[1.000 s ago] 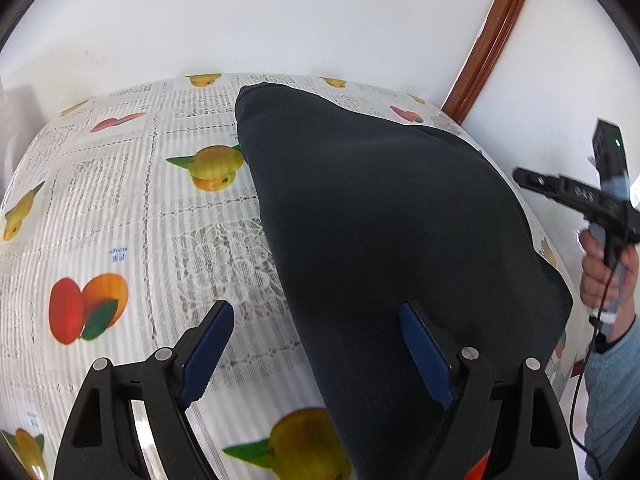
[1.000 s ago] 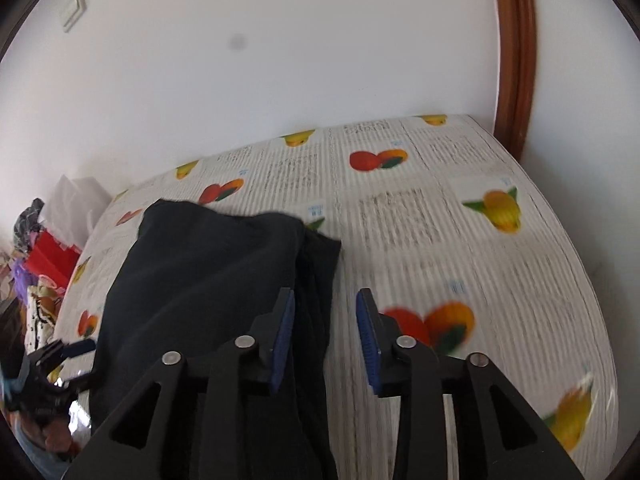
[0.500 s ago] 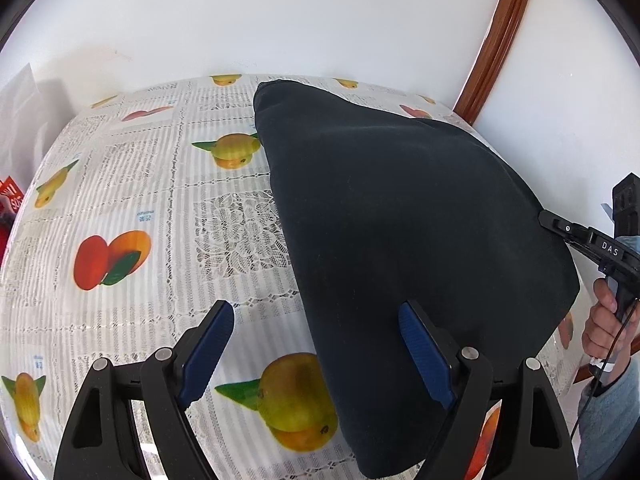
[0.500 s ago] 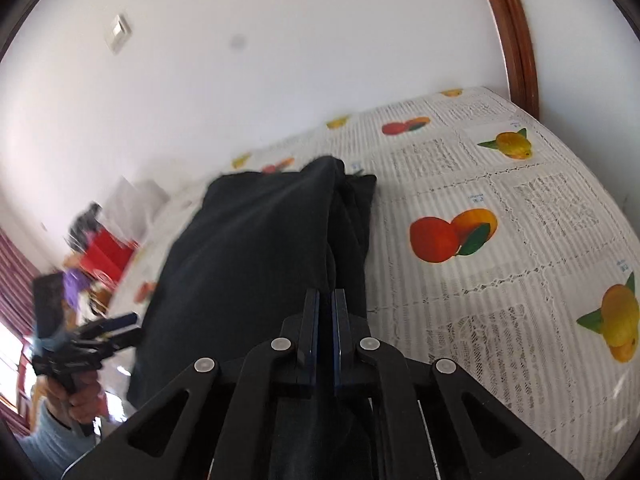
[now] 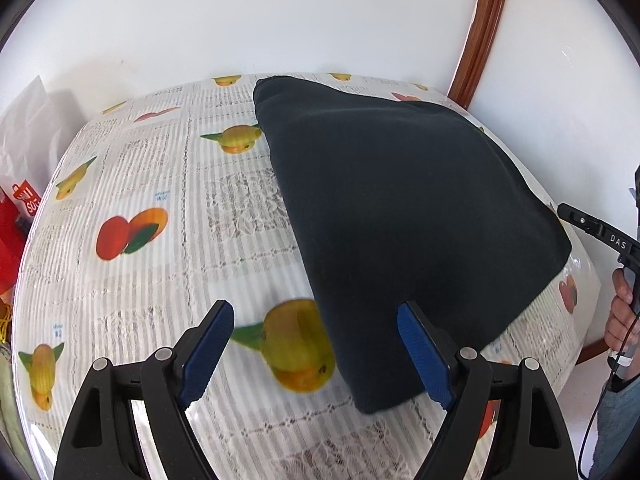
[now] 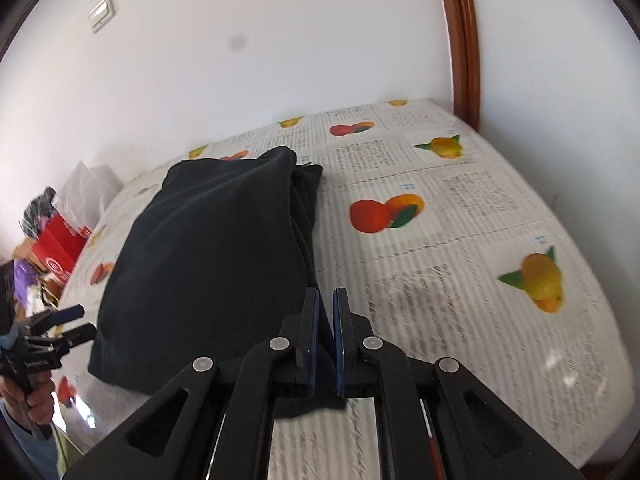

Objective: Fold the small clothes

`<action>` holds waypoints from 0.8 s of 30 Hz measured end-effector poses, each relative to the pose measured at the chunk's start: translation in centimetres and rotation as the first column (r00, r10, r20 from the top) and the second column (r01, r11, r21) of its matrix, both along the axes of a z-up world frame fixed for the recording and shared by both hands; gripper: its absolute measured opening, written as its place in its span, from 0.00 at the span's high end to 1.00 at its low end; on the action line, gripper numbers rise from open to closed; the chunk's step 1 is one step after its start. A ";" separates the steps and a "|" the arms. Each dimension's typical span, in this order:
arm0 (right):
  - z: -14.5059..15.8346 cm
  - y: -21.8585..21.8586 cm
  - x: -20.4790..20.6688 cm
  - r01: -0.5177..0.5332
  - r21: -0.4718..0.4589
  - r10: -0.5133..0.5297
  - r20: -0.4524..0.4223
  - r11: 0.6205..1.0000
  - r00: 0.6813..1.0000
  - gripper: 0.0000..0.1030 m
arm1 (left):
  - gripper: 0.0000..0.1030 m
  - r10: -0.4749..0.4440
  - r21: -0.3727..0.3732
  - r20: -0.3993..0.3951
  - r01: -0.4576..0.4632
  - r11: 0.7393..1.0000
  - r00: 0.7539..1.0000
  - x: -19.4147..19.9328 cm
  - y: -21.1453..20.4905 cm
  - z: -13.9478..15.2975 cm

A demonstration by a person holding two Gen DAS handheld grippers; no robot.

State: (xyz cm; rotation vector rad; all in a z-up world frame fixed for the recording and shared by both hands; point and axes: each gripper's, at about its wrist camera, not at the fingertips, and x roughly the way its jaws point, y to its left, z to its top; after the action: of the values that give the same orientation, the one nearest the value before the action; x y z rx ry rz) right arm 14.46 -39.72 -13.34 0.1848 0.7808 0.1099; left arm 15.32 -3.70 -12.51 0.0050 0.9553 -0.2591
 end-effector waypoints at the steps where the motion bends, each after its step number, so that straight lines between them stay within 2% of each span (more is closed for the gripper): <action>1: 0.0 -0.1 -0.5 0.001 -0.008 -0.001 0.002 1.000 1.000 0.88 | 0.20 -0.001 -0.004 -0.007 0.001 1.000 1.000 -0.4 0.2 -0.2; 3: -0.2 -0.6 -1.7 0.007 -0.012 -0.007 -0.009 1.000 1.000 0.76 | 0.20 0.000 -0.017 -0.024 -0.001 1.000 1.000 -1.1 0.6 -0.5; 5: -0.8 -1.1 -2.8 0.026 -0.009 -0.026 -0.027 1.000 0.999 0.76 | 0.20 0.005 -0.015 -0.026 -0.005 1.000 1.000 -1.9 0.9 -0.8; 10: -2.2 -1.0 -5.3 -0.004 -0.025 0.003 -0.052 1.000 0.999 0.76 | 0.20 -0.008 -0.029 -0.038 0.007 1.000 0.999 -3.9 1.7 -1.4; 16: -4.2 1.2 -5.7 -0.034 -0.061 0.029 -0.071 0.998 0.997 0.75 | 0.21 -0.025 -0.019 -0.049 0.025 1.000 0.998 -4.5 0.8 -2.2; 19: -4.7 2.3 -5.1 -0.023 -0.051 0.020 -0.062 0.998 0.998 0.75 | 0.24 -0.033 0.009 -0.023 0.033 0.999 0.999 -4.3 -0.2 -2.0; 22: -4.9 3.0 -4.4 -0.034 -0.030 0.033 -0.044 0.999 0.998 0.70 | 0.27 -0.044 0.030 0.004 0.044 0.999 0.999 -4.0 -1.1 -1.9; 24: -5.2 3.5 -3.6 -0.037 -0.046 0.034 -0.056 0.998 0.998 0.69 | 0.38 -0.038 0.055 0.040 0.036 0.998 0.998 -3.7 -1.5 -1.9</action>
State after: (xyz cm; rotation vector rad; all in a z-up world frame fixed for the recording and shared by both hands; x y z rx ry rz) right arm 10.87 -36.21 -18.59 0.1297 0.8410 0.1200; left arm 11.57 -5.23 -14.40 0.0776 0.9215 -0.2658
